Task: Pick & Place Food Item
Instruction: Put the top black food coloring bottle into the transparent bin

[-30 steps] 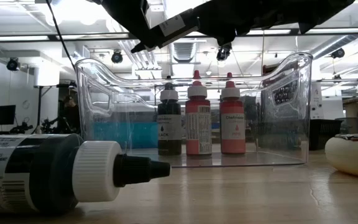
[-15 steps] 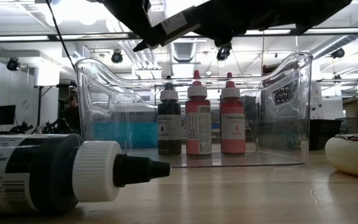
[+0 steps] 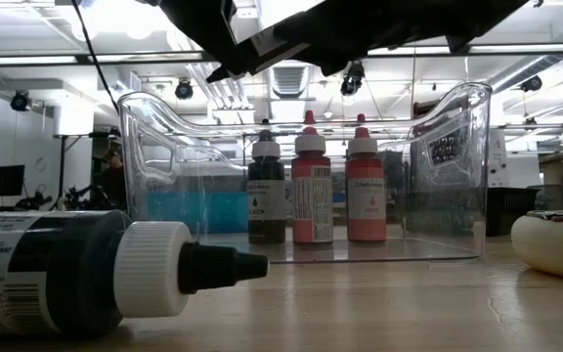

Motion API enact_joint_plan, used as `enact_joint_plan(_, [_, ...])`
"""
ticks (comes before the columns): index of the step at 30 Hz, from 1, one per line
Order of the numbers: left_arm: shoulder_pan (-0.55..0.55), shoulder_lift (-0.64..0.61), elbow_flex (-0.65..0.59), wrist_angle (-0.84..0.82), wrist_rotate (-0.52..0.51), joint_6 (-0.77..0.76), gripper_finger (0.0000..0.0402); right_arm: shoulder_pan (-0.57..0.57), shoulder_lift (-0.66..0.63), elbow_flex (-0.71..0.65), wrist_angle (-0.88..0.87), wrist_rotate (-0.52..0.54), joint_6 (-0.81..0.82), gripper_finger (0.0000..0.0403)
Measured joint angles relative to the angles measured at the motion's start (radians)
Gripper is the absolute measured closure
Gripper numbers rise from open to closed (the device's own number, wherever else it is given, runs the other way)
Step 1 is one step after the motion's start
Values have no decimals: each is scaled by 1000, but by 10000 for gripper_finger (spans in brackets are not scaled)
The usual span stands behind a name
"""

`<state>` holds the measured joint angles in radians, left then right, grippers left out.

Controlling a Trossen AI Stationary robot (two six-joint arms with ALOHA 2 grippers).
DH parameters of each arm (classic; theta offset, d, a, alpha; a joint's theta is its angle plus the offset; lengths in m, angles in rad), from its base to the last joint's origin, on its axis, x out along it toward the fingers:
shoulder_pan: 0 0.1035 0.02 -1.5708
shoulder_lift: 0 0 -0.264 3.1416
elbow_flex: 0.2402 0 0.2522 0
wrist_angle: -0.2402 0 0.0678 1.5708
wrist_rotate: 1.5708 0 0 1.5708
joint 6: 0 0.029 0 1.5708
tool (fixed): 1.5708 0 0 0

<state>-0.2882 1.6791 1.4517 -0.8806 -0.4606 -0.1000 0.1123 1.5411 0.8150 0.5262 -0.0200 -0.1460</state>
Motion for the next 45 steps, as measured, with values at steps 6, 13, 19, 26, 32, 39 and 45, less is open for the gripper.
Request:
enact_joint_plan(6, [0,0,-10,4,-4,-13,295,0,-6,0,-5,3,3,240])
enact_joint_plan(13, [4,0,-18,10,-3,-15,295,0,-5,0,-18,5,2,276])
enact_joint_plan(19, [5,0,-18,10,-9,-5,295,0,-5,0,-19,4,2,276])
enact_joint_plan(26, [-12,-43,-24,-8,-95,42,231,0,-12,-3,-12,2,13,276])
enact_joint_plan(32, [-44,-154,-82,37,-273,13,168,5,-8,-21,-27,0,11,276])
enact_joint_plan(39, [-83,-321,-293,363,-307,53,167,3,-10,-57,144,53,-22,277])
enact_joint_plan(45, [-108,-487,-553,827,-302,208,166,-2,8,-189,626,78,-53,277])
